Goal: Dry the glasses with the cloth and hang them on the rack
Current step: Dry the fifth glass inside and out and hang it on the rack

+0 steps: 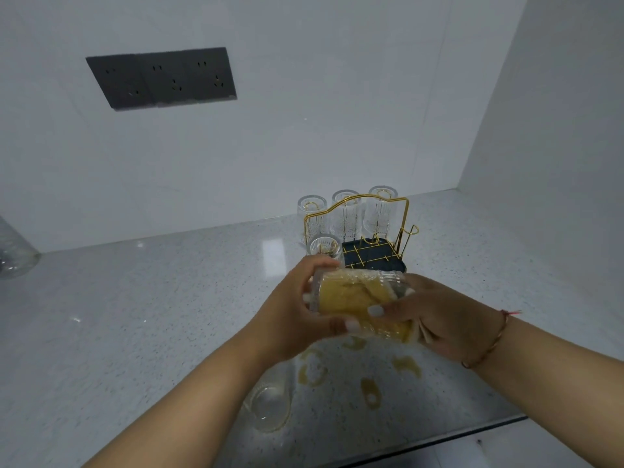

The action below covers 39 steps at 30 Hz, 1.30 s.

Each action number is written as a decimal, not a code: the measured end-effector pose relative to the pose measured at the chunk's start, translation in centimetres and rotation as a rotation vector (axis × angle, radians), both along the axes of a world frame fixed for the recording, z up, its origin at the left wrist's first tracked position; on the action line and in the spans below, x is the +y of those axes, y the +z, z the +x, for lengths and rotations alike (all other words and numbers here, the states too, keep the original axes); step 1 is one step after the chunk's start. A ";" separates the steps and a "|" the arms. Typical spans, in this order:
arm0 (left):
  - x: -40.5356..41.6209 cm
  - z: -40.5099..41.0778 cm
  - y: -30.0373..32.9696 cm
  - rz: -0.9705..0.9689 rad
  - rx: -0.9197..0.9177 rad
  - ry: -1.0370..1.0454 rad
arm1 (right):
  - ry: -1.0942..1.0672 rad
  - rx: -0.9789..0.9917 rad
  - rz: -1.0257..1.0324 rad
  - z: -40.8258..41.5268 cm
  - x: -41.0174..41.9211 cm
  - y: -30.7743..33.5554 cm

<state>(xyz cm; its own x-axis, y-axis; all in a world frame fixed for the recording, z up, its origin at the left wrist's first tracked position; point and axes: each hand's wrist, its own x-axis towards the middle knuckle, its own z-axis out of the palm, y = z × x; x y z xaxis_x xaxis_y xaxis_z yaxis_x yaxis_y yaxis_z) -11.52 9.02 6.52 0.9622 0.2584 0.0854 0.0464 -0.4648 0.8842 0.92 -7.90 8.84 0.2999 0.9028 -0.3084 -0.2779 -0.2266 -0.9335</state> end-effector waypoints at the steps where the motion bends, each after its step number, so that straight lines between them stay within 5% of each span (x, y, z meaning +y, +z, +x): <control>1: 0.1 0.0 0.1 0.197 0.033 0.012 | -0.013 -0.066 -0.029 0.1 -0.1 0.0; 4: -0.9 0.2 0.5 0.754 0.081 -0.036 | 0.012 -0.257 -0.087 -0.4 0.0 -0.1; 7: -1.4 0.5 -0.8 0.978 -0.016 -0.044 | 0.006 -0.357 -0.117 -0.9 0.0 -0.4; 15: 0.1 0.5 -1.4 0.985 -0.063 0.092 | -0.038 -0.319 -0.064 0.1 -1.5 1.9; 18: 0.4 0.3 -1.6 0.937 -0.073 0.143 | -0.053 0.029 0.004 0.5 -2.1 2.9; 20: 0.3 0.2 -1.4 0.907 -0.098 0.187 | -0.170 0.095 0.045 1.0 -2.2 2.6; 23: -0.5 0.3 -0.8 0.914 -0.115 0.207 | -0.301 -0.050 -0.016 0.4 -1.6 1.6; 27: -1.3 0.6 0.0 0.924 -0.016 0.243 | -0.091 -0.318 -0.030 -1.7 -0.2 1.6; 32: -2.8 1.3 -0.1 0.971 0.059 0.305 | -0.483 -0.755 -0.029 -2.9 1.2 0.2; 39: -4.0 0.7 2.3 0.595 0.133 0.214 | -0.636 -0.800 0.143 -2.3 1.4 0.5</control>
<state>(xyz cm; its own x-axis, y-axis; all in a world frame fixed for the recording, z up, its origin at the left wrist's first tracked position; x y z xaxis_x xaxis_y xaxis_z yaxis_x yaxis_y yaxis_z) -10.81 5.00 8.79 0.9070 0.3910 0.1566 0.2840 -0.8423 0.4582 -1.35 -6.47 9.32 0.8052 0.5180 0.2886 0.4064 -0.1275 -0.9048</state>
